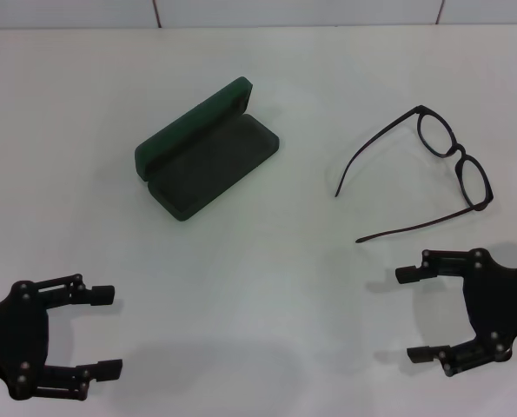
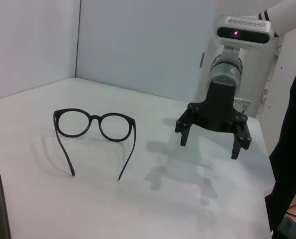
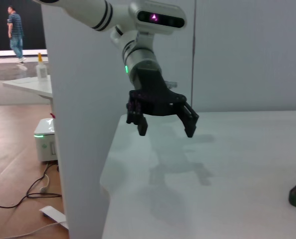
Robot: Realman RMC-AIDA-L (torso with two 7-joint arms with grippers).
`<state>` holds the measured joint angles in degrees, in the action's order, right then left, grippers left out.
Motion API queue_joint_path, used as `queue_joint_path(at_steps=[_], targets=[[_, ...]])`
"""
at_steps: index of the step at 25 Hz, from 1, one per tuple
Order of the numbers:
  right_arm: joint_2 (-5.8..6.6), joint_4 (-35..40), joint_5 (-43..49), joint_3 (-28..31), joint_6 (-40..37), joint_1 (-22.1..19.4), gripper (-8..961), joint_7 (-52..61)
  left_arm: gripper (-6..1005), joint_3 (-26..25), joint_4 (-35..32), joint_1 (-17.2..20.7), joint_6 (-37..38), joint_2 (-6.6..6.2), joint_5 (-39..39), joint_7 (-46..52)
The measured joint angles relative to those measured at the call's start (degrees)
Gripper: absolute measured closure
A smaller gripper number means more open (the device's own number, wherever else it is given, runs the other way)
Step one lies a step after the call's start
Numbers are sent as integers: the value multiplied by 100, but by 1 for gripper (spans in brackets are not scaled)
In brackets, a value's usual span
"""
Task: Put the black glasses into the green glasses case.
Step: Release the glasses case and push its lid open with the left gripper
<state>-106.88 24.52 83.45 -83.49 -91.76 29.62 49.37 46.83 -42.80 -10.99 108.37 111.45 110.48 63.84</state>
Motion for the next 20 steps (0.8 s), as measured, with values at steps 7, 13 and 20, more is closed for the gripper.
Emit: queue_joint_path(at_steps=[7, 13, 20], targets=[[0, 0, -4, 48, 52, 2, 67, 53, 125, -3, 0, 0, -7, 0, 0, 5], [-7, 0, 15, 161, 54, -18, 68, 55, 124, -28, 0, 0, -18, 0, -18, 19], [-9, 0, 13, 193, 53, -31, 68, 55, 127, -792, 0, -92, -4, 140, -59, 585]])
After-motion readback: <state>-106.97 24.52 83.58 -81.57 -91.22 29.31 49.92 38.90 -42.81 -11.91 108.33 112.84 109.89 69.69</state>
